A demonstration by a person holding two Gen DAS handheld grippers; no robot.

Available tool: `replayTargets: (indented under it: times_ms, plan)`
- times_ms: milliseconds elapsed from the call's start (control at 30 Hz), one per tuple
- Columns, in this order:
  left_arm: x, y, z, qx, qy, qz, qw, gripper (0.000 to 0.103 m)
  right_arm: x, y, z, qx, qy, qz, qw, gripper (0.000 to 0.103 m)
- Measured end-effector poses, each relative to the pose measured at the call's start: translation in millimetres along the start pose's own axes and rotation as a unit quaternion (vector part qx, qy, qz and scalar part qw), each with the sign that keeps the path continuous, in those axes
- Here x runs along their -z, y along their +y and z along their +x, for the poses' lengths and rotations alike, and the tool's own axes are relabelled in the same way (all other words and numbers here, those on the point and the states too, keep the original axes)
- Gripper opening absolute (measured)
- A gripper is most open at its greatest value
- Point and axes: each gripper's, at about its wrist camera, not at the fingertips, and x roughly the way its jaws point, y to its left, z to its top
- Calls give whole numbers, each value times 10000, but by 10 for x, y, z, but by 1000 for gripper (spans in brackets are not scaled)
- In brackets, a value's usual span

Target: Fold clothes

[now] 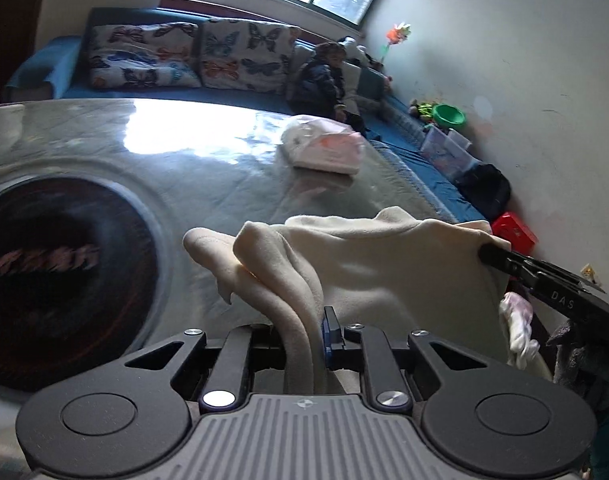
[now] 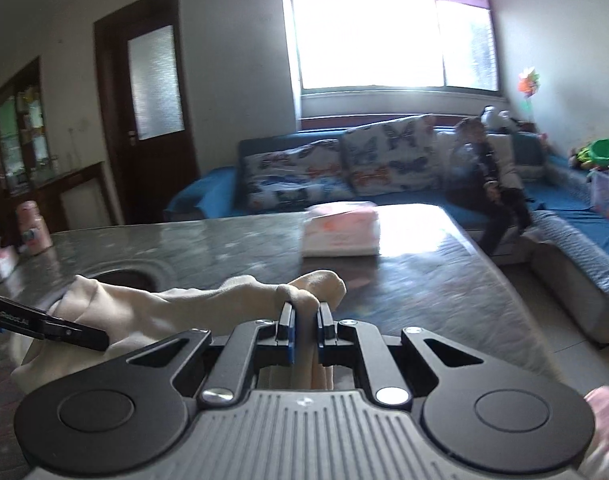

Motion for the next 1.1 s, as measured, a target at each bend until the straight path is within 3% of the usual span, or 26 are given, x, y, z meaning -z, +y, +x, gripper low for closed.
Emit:
replayTargets:
  times_ms: [333,433,567,600,667,833,1100]
  plan:
    - [-202,-161,636,104,403,236,9989,17,-23,-462,404,644,332,185,9972,9]
    - [-204,-78,778,-56,568,135,9983,22,75,-576,620,737,595,305,9950,9]
    - [-203,61,800,-201,651,35,9977,40,209,-650,819,941,896,322,9910,12]
    - [-207,85,774,-280,618,53,9977,43,227,-659,834,982,917,314,9904,17]
    - [-224,130,727,-432,546,96,9975,44,234,-652,820,1056,864,273,9903,19]
    - [-302,172,637,-628,294,-49,9976,44,184,-590,750,833,626,207,9943,19]
    - [-310,-210,729,-223,261,422,9985,44,152,-323,1033,318,785,94,9964,25]
